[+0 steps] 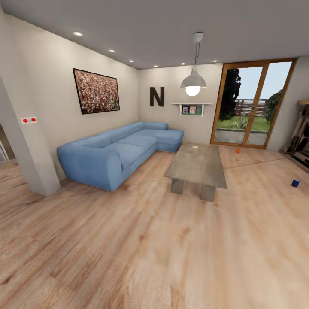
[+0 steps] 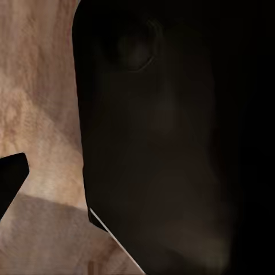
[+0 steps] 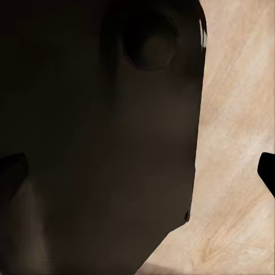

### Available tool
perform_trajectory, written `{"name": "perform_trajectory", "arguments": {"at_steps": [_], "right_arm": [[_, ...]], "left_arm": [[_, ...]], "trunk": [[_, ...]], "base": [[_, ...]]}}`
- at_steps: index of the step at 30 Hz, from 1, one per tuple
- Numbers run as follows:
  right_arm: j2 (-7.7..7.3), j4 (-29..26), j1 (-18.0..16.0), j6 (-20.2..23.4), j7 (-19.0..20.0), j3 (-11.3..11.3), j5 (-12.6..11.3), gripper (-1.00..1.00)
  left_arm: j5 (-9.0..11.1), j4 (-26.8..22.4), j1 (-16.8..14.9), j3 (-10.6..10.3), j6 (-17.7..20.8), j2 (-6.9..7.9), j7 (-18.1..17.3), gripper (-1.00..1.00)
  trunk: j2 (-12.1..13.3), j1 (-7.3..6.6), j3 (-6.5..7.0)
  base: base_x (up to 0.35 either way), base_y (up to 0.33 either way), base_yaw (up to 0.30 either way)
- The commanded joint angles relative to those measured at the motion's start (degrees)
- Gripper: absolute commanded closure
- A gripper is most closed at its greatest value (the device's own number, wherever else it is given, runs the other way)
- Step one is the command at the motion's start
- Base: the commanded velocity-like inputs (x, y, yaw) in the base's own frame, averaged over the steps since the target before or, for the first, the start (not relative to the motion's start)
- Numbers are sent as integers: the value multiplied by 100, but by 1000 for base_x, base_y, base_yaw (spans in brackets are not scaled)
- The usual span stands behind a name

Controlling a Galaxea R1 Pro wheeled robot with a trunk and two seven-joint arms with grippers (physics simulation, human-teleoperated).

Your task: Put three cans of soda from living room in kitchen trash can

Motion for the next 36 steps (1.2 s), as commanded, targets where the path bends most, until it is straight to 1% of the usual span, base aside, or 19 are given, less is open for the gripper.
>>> {"name": "perform_trajectory", "arguments": {"at_steps": [1,3,6,8,11,15,17,19,24,29,30,33,34,35,36], "right_arm": [[0,-30,31,-30,30,-30,30,-100],[30,-94,96,-94,94,-94,95,-100],[30,-190,193,-191,191,-190,191,-100],[30,-254,200,-255,255,-254,255,-100],[30,-281,200,-351,351,-350,351,-100],[30,-281,200,-479,480,-478,480,-100],[30,-281,200,-544,537,-541,544,-100],[31,-341,134,-608,470,-587,579,-100],[16,-439,-31,-768,310,-429,416,-100],[5,-578,-196,-929,149,-270,256,-100],[-8,-822,-611,-2138,67,209,-73,-100],[-20,-1194,-601,-2157,239,278,-82,-100],[-33,-1575,-583,-2164,428,306,-85,-100],[-50,-2106,-554,-2167,651,317,-90,-100],[-61,-2393,-528,-2163,759,316,-94,-100]], "left_arm": [[-30,-30,31,30,-30,-33,-30,-100],[-95,-95,-8,93,-94,-97,-95,-100],[-191,-193,-48,102,-191,-194,-191,-100],[-256,-258,-48,102,-255,-258,-256,-100],[-351,-355,-48,102,-351,-261,-352,-100],[-480,-357,-48,102,-480,-261,-480,-100],[-544,-357,-48,102,-544,-261,-480,-100],[-477,-366,-115,41,-608,-195,-414,-100],[-314,-528,-274,-10,-769,-247,-254,-100],[-153,-689,-306,-29,-930,-267,-93,-100],[118,-1009,-310,-37,-1923,-265,-4,-100],[126,-1552,-310,-47,-1932,-264,-5,-100],[128,-2093,-301,-53,-1936,-262,-7,-100],[122,-2793,-256,-57,-1934,-260,-9,-100],[121,-3158,-230,-59,-1934,-259,-10,-100]], "trunk": [[1,0,0],[1,0,0],[1,0,0],[1,0,0],[1,0,0],[1,0,0],[1,0,0],[1,0,0],[1,0,0],[1,0,0],[1,0,0],[1,0,0],[1,0,0],[1,0,0],[1,0,0]], "base": [[0,0,0],[0,0,0],[0,0,0],[0,0,0],[0,0,0],[0,0,0],[0,0,0],[0,0,0],[0,0,0],[0,0,0],[0,0,0],[0,0,0],[0,0,0],[0,0,0],[0,0,0]]}}
